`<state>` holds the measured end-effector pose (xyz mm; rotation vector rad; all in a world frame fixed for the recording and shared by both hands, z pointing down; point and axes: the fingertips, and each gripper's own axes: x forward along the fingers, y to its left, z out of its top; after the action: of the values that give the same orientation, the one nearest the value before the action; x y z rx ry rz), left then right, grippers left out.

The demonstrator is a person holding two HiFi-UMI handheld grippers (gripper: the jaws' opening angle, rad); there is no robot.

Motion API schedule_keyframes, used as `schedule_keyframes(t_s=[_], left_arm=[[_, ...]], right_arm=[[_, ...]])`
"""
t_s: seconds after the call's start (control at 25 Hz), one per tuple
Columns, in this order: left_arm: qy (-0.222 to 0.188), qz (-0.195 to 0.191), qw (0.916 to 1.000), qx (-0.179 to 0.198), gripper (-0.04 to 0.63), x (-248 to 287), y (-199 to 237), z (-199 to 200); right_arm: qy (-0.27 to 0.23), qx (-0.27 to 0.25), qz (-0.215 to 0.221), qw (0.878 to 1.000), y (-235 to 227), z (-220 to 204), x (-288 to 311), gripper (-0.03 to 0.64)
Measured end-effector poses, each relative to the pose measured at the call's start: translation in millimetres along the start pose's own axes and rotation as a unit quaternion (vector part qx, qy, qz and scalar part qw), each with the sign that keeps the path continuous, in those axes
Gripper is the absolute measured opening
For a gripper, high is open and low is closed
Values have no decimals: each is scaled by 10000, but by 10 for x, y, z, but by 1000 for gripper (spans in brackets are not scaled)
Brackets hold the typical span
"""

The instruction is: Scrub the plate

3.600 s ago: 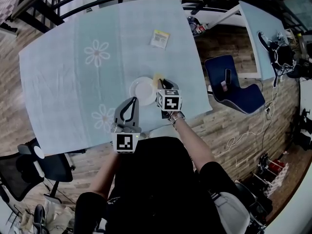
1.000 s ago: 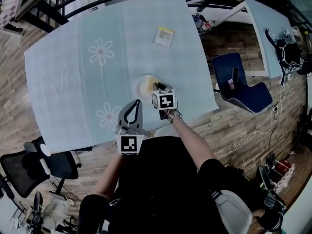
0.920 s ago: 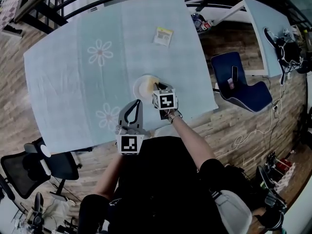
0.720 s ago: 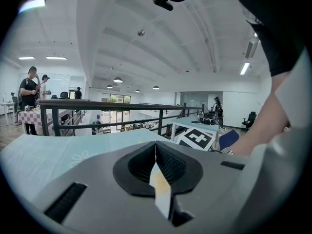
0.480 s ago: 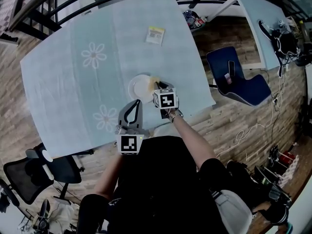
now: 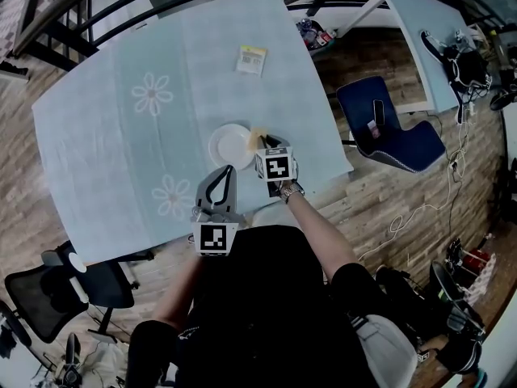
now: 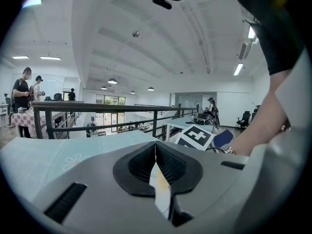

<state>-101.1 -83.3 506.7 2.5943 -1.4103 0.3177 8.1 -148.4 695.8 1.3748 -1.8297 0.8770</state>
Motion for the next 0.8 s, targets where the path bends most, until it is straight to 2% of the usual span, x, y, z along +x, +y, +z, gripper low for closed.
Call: schedule_keyframes(t_s=[0.16, 0.36, 0.8], left_arm=[[15, 4, 9999, 152, 14, -44, 6, -16], [-143, 145, 9998, -37, 14, -114, 65, 39], [-222, 461, 9986, -132, 14, -328, 245, 11]], right_arm=[[-49, -24, -88, 9999, -47, 35, -70, 48], [-130, -100, -144, 9998, -41, 111, -183, 48], [-66, -202, 323, 9993, 449, 72, -210, 48]])
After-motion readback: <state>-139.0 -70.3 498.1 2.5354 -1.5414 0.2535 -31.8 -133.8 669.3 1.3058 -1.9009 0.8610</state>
